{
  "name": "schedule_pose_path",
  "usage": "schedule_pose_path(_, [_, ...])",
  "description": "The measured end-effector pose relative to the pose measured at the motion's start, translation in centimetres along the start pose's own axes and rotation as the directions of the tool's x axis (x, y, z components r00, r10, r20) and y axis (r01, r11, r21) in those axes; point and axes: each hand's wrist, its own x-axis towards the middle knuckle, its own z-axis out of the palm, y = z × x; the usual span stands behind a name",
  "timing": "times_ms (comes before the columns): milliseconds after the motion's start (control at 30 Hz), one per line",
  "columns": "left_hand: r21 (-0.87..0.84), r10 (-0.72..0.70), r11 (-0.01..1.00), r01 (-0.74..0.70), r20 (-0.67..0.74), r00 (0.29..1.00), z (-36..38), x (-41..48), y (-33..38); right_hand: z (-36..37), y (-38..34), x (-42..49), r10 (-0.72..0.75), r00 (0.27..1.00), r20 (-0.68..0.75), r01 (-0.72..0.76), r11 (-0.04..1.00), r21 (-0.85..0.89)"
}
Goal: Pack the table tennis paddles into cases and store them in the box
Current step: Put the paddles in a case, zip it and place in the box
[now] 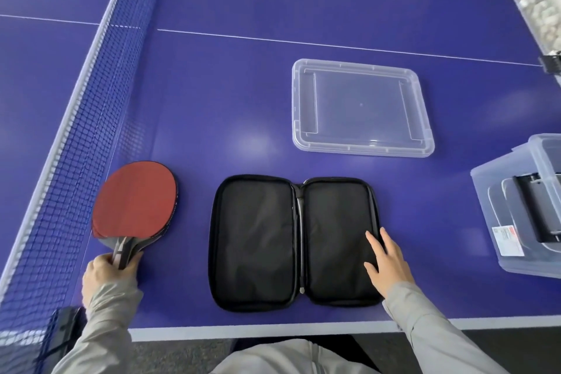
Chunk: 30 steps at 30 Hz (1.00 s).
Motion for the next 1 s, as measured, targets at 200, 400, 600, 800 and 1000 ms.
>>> schedule_pose_path(200, [-0.019,0.025,0.999,-0.026,-0.028,0.999,0.0,-2.5,1.1,0.1,0.9,-0.2,-0.05,0.999,-0.013,0.05,0.998,-0.042])
schedule_pose_path(400, [-0.121,0.093,0.988,-0.097,-0.036,0.995,2.2,-10.0,5.3,0.2,3.1,-0.1,-0.226,0.974,-0.024,0.222,0.967,-0.123])
schedule_pose_path(600, [-0.223,0.166,0.962,-0.16,0.008,0.986,8.9,-21.7,11.7,0.1,4.3,0.4,-0.317,0.948,0.032,0.317,0.931,-0.182])
schedule_pose_path(800, [-0.231,0.172,0.961,-0.154,0.058,0.983,15.8,-31.0,14.8,0.6,5.0,0.3,-0.338,0.941,0.03,0.339,0.932,-0.126])
schedule_pose_path(1000, [-0.187,0.14,0.974,-0.128,0.053,0.989,19.4,-33.5,16.3,1.1,5.8,0.3,-0.36,0.933,-0.003,0.36,0.932,-0.052])
